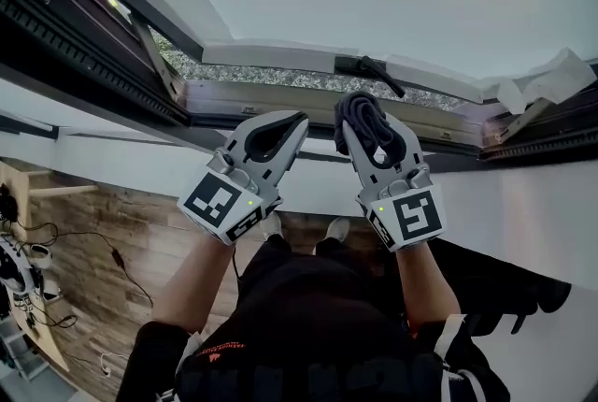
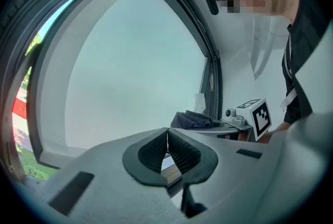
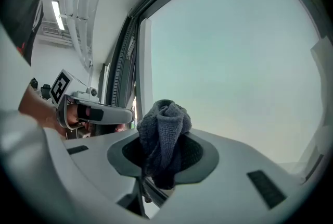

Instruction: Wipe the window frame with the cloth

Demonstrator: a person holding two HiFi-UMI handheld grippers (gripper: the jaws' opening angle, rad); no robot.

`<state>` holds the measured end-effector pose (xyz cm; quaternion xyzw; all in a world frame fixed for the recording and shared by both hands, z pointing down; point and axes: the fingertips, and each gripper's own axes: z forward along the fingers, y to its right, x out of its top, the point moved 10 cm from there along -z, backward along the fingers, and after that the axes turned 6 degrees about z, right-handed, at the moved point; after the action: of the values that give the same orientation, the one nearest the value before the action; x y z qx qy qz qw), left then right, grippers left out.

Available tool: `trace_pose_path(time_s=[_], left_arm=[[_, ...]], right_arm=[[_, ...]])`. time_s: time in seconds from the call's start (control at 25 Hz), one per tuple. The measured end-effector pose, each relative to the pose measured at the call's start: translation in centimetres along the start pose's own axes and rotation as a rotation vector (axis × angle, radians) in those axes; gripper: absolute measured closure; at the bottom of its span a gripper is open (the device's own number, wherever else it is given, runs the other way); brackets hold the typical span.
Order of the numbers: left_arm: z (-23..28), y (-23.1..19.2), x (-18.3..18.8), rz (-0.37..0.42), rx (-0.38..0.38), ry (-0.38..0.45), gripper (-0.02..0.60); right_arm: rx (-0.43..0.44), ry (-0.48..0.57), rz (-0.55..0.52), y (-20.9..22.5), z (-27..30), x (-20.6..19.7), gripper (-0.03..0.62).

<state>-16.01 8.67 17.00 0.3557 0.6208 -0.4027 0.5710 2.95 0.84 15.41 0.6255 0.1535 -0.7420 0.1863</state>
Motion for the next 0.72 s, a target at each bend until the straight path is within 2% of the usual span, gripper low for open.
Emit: trace_pose_path(time_s=[0.36, 0.72], left_arm=[[-6.2, -3.9, -3.2, -0.058, 0.123, -0.039, 0.561], [-12.3, -7.7, -6.2, -0.095, 0.231, -0.074, 0.56]], right_arm=[[0.107, -0.063, 0.005, -4.9, 6.1, -2.1, 0.487], [0.175, -0.105, 0.011, -9.5, 12.1, -4.2, 0.487]])
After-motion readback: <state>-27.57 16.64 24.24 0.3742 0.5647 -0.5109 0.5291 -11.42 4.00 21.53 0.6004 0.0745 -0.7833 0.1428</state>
